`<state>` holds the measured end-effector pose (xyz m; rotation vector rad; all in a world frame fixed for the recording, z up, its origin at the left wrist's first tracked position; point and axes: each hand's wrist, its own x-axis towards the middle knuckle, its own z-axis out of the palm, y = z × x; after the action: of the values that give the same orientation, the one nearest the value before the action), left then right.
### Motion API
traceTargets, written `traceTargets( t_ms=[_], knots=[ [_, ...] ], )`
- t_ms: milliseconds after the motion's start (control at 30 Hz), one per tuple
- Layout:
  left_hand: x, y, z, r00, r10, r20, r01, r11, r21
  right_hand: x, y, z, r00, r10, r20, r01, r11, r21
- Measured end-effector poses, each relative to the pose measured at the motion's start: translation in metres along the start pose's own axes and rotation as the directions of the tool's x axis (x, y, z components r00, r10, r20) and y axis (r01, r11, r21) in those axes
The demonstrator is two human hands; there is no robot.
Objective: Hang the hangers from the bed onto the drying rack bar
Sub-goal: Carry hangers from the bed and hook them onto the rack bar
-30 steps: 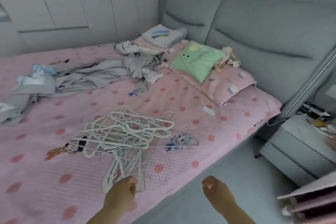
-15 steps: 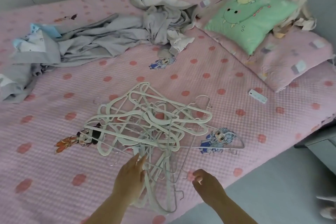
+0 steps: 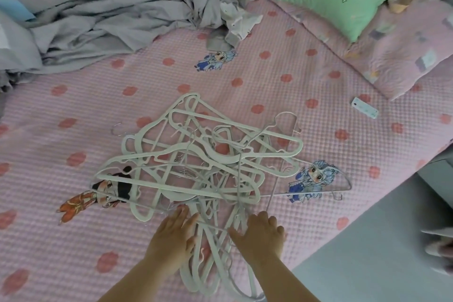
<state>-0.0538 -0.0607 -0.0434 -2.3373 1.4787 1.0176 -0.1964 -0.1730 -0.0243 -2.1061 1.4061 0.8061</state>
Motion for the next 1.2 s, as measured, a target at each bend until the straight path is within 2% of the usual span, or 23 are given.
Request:
traceTargets(
  t_ms=[100,233,367,500,533,600,767,867,967,1100,1200],
  knots=[
    [0.002,-0.007,0.0,0.998,0.033,0.046,-0.034,0.999,0.034,-0.001,-0.003,0.009,1.0,0.004,0.022,-0.002,0.994,-0.109],
    [0.0,-0.013,-0.002,0.997,0.042,0.07,-0.045,0.998,0.052,-0.007,0.008,0.012,0.999,0.031,-0.043,-0.031,1.0,-0.003],
    [-0.002,-0.012,0.0,0.999,0.034,0.011,-0.034,0.999,0.011,-0.015,0.026,0.002,0.992,0.031,-0.121,-0.023,0.997,0.071],
    [-0.003,-0.009,-0.007,1.0,0.013,0.018,-0.014,0.999,0.033,-0.025,0.049,-0.01,0.955,0.076,-0.288,-0.014,0.977,0.212],
    [-0.004,-0.01,-0.008,1.0,0.016,0.022,-0.017,0.999,0.043,-0.027,0.057,-0.01,0.912,0.098,-0.398,0.005,0.969,0.249],
    [-0.004,-0.012,-0.01,1.0,0.02,0.019,-0.021,0.997,0.068,-0.031,0.074,-0.013,0.833,0.164,-0.528,0.022,0.945,0.327],
    [0.0,-0.011,-0.016,0.999,0.05,0.008,-0.051,0.996,0.079,-0.039,0.112,-0.045,0.858,0.328,-0.395,-0.148,0.895,0.421],
    [0.003,-0.002,-0.025,1.0,0.018,-0.001,-0.018,0.999,0.051,-0.048,0.126,-0.064,0.807,0.396,-0.439,-0.082,0.81,0.581],
    [0.003,0.015,-0.044,0.997,0.017,-0.077,-0.018,1.0,-0.011,-0.059,0.139,-0.081,0.772,0.466,-0.432,-0.016,0.694,0.72],
    [0.007,0.059,-0.076,0.992,0.053,-0.115,-0.075,0.977,-0.197,-0.078,0.155,-0.099,0.733,0.477,-0.485,0.057,0.667,0.743],
    [0.006,0.116,-0.105,0.973,0.167,-0.159,-0.212,0.92,-0.33,-0.099,0.164,-0.109,0.71,0.479,-0.517,0.094,0.663,0.743]
  ],
)
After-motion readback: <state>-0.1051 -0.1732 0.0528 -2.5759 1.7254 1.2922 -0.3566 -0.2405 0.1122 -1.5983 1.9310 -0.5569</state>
